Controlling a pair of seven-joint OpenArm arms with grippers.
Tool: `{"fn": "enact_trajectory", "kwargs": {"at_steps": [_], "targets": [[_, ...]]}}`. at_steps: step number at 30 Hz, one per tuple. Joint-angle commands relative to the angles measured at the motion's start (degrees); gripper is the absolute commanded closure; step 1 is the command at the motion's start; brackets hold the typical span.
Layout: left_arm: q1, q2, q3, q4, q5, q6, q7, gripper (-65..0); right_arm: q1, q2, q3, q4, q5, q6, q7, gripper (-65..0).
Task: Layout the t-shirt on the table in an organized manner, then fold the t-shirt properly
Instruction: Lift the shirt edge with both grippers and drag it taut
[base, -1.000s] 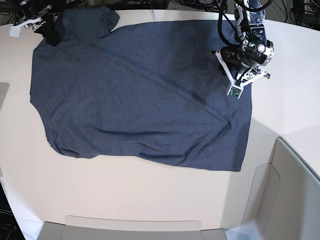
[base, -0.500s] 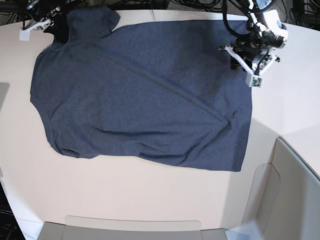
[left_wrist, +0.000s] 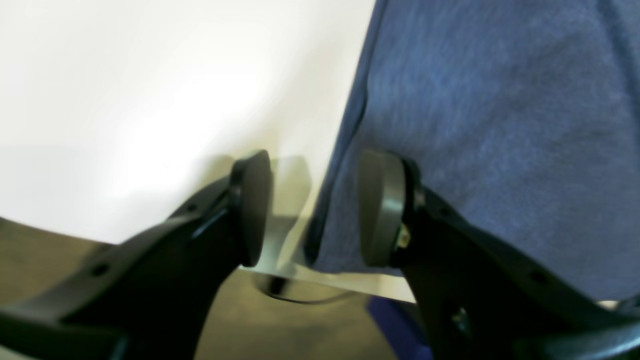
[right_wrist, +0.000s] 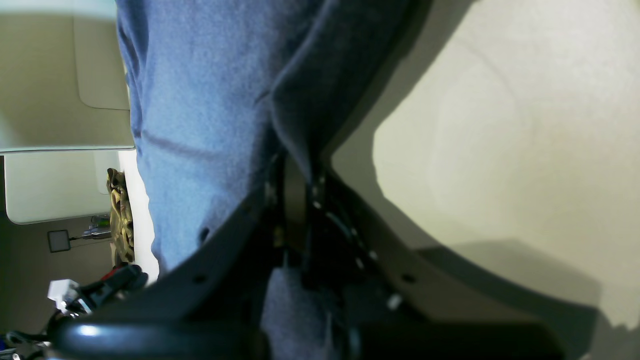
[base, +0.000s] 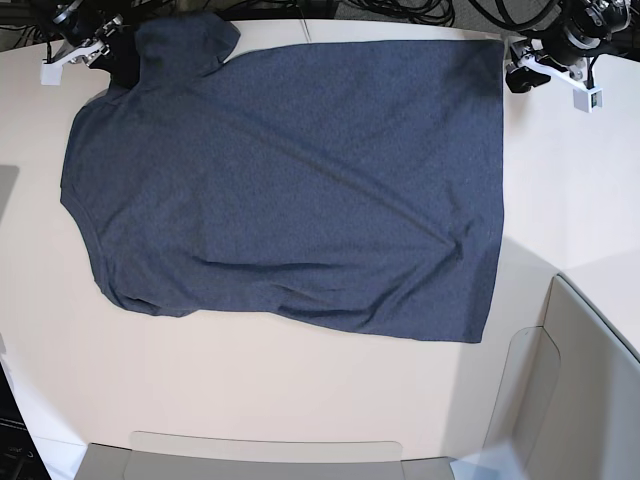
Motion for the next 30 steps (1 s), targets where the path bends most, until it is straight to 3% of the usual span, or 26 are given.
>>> {"fn": "enact_trajectory", "kwargs": {"at_steps": [1, 11, 24, 30], "targets": [[0.3, -0.4, -0.8, 0.2, -2.6, -0.1, -0.8, -28.6, -0.4, -0.1, -0.5, -0.7, -10.0, -2.2, -4.3, 0.0], [5.5, -0.5, -0.5, -6.8, -6.4, -0.1, -0.8, -28.6, -0.7, -0.1, -0.2, -0.7, -10.0, -2.2, -4.3, 0.0], [6.8, 0.0, -0.2, -7.2, -9.3, -0.1, -0.8, -28.6, -0.6, -0.1, -0.3, -0.7, -10.0, -2.2, -4.3, 0.0], [6.7, 0.3, 8.5, -7.2, -8.9, 0.2, -0.8, -28.6, -0.4, -0.1, -0.3, -0.7, -10.0, -2.2, -4.4, 0.0]]}}
